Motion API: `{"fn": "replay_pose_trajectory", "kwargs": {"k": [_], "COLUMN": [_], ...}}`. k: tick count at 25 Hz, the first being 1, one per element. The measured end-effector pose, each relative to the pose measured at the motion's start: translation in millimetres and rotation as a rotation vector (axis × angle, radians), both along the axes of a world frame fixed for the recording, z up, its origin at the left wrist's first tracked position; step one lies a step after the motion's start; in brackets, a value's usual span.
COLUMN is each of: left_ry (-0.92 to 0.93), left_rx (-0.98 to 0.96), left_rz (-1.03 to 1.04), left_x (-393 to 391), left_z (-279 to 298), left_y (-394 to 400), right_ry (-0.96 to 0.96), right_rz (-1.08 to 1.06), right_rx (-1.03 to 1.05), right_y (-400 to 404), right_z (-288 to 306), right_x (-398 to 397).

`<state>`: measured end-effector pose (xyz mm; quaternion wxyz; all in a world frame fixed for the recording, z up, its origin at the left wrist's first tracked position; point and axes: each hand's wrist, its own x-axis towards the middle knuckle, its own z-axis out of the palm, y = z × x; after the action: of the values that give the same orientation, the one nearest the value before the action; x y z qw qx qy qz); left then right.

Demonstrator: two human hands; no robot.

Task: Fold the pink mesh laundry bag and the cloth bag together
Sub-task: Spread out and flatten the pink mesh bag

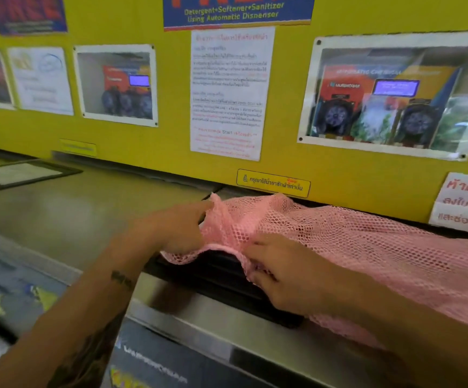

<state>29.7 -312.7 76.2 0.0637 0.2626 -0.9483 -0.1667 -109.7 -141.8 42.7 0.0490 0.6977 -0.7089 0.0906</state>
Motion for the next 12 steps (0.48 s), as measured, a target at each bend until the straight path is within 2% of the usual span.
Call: {"fn": "replay_pose_trajectory", "kwargs": {"k": [3, 5, 6, 7, 9, 10, 12], "left_ry": [-0.065, 0.102, 0.159, 0.140, -0.089, -0.195, -0.247], "left_rx": [0.004, 0.057, 0.080, 0.085, 0.073, 0.063, 0.003], "left_rz": [0.049, 0.124, 0.139, 0.144, 0.172, 0.233, 0.383], "left_x": [25.1, 31.7, 34.9, 38.5, 49.7, 55.8, 61.9], "left_z": [23.3, 35.2, 38.3, 39.3, 44.3, 49.5, 56.9], "left_y": [5.0, 2.7, 3.8, 5.5, 13.0, 17.9, 23.5], "right_ry": [-0.098, -0.146, -0.218, -0.343, -0.591, -0.621, -0.458], "right_rz": [-0.023, -0.041, -0.007, 0.062, 0.200, 0.212, 0.093], "right_rx": [-0.086, -0.150, -0.127, -0.045, 0.163, 0.187, 0.031], "right_y": [2.2, 7.2, 12.2, 19.1, 33.8, 37.6, 29.3], "right_z": [10.4, 24.4, 32.8, 42.6, 61.8, 67.8, 68.6], "right_x": [-2.4, 0.8, 4.2, 8.4, 12.8, 7.6, -24.2]}}
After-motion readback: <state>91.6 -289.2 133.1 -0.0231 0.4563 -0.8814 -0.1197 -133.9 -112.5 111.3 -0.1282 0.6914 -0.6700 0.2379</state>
